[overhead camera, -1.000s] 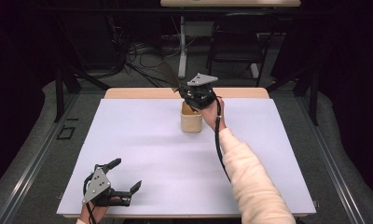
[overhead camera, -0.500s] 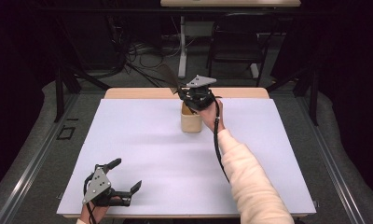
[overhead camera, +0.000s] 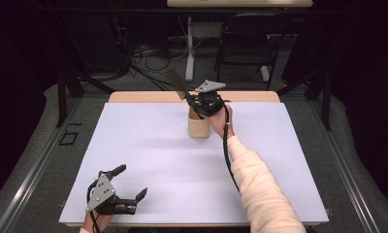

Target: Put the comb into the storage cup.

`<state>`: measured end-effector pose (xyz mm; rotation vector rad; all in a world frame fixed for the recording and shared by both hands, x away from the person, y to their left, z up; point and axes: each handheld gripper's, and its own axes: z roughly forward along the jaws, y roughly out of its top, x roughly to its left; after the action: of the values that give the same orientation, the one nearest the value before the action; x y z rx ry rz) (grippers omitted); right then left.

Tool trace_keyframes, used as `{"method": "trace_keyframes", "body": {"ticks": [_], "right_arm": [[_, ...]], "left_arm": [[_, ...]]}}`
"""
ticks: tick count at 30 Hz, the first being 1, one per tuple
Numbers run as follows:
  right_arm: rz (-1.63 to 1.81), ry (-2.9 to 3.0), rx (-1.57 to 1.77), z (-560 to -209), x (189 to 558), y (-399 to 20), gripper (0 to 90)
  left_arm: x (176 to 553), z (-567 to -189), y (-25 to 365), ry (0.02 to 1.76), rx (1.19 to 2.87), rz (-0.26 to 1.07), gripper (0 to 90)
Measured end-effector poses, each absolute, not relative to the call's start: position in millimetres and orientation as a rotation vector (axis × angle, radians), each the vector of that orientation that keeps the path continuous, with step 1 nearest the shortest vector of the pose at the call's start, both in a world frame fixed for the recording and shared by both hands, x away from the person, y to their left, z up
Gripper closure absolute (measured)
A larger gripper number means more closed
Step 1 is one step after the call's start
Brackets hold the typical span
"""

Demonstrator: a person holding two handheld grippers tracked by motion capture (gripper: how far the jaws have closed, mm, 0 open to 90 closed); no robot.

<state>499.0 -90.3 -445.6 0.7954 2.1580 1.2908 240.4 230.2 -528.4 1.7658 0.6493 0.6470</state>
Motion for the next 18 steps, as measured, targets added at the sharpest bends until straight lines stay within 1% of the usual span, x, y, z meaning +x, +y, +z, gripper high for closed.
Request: {"method": "trace_keyframes", "body": {"ticks": [18], "right_arm": [[1.281, 2.165, 0.804, -450.3, 499.7, -92.0, 72.3]], "left_arm": [[239.9, -528.3, 230.2, 0.652, 1.762, 0.648, 0.1]]}}
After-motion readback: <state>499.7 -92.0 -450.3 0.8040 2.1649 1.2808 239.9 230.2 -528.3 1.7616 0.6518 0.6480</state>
